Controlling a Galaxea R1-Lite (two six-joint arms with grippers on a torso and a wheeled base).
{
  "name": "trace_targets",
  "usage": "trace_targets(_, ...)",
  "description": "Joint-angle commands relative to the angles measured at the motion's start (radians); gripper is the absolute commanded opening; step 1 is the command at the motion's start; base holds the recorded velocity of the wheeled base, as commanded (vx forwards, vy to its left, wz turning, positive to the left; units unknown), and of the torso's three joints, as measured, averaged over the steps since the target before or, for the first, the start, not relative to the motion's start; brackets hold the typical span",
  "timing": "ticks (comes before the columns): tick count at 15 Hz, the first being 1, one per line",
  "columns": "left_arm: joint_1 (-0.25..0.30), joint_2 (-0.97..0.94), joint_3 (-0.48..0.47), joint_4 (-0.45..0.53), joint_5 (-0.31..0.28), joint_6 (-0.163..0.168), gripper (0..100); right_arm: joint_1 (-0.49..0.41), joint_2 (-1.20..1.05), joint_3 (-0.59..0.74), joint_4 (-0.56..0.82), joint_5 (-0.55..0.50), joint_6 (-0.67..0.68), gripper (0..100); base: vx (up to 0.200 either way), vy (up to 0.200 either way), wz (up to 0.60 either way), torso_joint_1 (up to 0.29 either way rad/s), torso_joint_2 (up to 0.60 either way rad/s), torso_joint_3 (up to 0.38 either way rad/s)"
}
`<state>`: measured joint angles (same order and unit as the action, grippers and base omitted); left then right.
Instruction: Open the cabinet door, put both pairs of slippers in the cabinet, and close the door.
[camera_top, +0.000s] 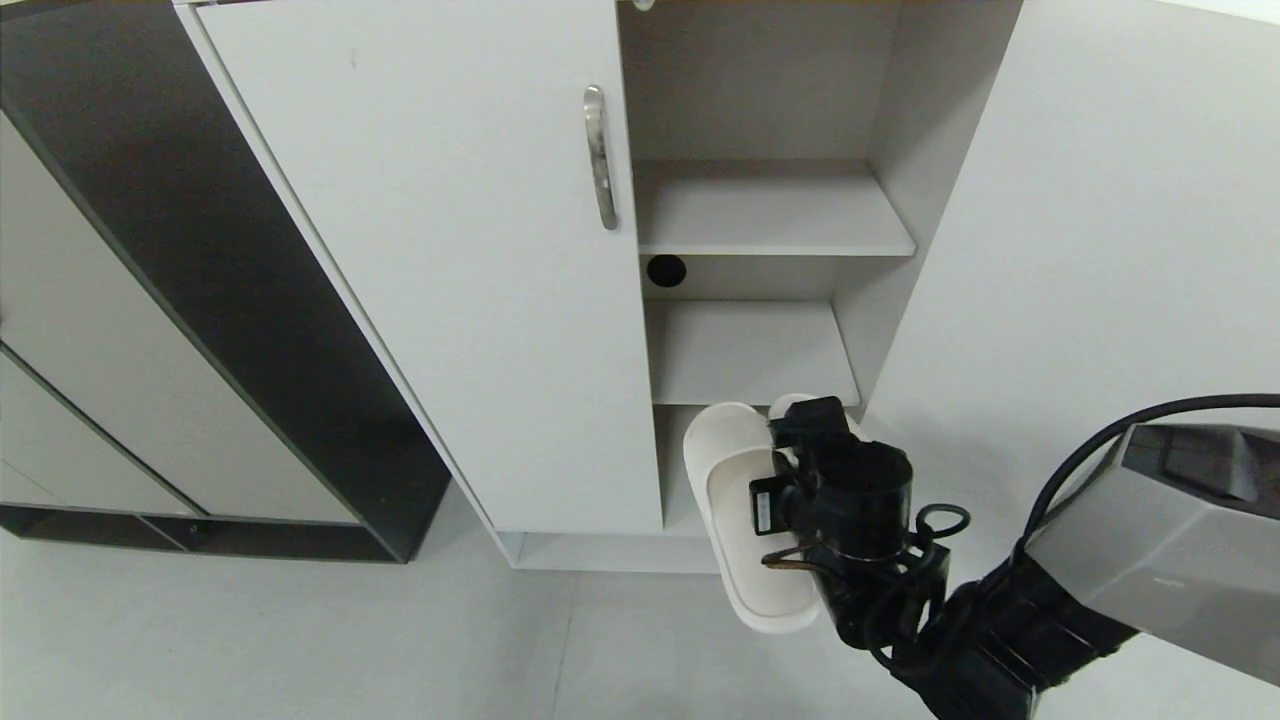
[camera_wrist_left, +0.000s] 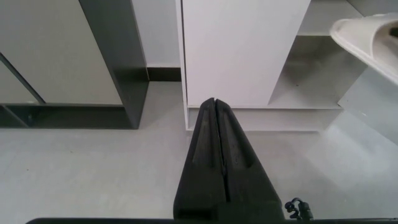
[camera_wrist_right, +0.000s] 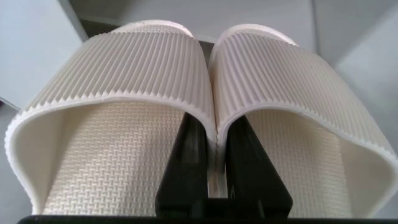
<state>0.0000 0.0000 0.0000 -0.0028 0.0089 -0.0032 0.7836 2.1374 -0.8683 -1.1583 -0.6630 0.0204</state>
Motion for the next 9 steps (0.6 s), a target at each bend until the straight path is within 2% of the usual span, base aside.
trace_targets(1,0.0,0.002,0.0,0.0,0.0,-0.001,0,0.009,0.024,-0.152,0.158,-0.04,0.092,0,0.0,0.0,0.0,0.0,0.0,0.0)
trace_targets(3,0.002,0.002,0.0,0.0,0.0,0.0,0,0.0,0.076,-0.242,0.236,-0.064,0.145,0,0.0,0.0,0.0,0.0,0.0,0.0)
trace_targets(7,0.0,0.002,0.0,0.0,-0.001,0.0,0,-0.004,0.113,-0.259,0.233,-0.083,0.144,0,0.0,0.0,0.0,0.0,0.0,0.0)
trace_targets(9,0.0,0.002,0.0,0.0,-0.001,0.0,0,-0.009,0.111,-0.261,0.213,-0.089,0.141,0,0.2,0.0,0.0,0.002,0.0,0.0)
